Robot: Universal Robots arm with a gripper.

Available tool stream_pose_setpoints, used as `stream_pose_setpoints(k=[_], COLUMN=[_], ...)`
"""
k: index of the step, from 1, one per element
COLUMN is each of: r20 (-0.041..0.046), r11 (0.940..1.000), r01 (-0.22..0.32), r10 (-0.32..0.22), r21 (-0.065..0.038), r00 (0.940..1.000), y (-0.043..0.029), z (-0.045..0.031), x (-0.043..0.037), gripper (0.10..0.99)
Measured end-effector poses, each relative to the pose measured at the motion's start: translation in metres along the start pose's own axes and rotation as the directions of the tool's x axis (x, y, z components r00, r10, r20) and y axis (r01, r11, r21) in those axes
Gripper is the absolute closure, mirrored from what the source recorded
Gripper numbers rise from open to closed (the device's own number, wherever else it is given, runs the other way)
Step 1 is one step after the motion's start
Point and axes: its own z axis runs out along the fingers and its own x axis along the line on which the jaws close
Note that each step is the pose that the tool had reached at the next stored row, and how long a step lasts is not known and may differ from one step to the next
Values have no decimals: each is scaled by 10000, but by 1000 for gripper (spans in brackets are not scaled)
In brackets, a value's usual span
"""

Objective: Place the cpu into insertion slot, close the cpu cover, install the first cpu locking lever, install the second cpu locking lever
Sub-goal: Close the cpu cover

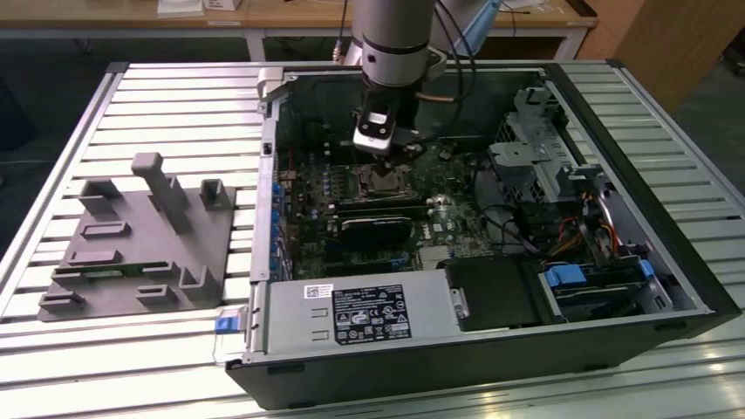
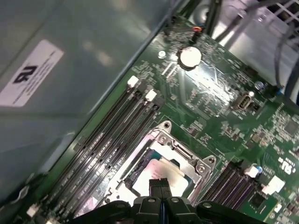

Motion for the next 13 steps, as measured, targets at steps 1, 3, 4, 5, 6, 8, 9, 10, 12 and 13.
stream_pose_setpoints(k=[1, 3, 4, 5, 6, 8, 9, 10, 12, 13], r20=[-1, -5, -7, -9, -11, -17, -20, -24, -32, -36], r11=[9999, 9989, 9981, 9970, 9957, 9922, 9899, 9872, 9808, 9771], r01=[164, 466, 618, 768, 931, 1248, 1416, 1594, 1953, 2129], r10=[-164, -466, -618, -768, -931, -1248, -1416, -1594, -1953, -2129], r21=[2, 5, 6, 7, 9, 10, 10, 10, 9, 8], r00=[9999, 9989, 9981, 9970, 9957, 9922, 9899, 9872, 9807, 9771], y=[0, 0, 0, 0, 0, 0, 0, 0, 0, 0], z=[0, 0, 1, 1, 1, 1, 2, 2, 3, 3], x=[0, 0, 0, 0, 0, 0, 0, 0, 0, 0], gripper=[980, 980, 980, 980, 980, 980, 980, 980, 980, 980])
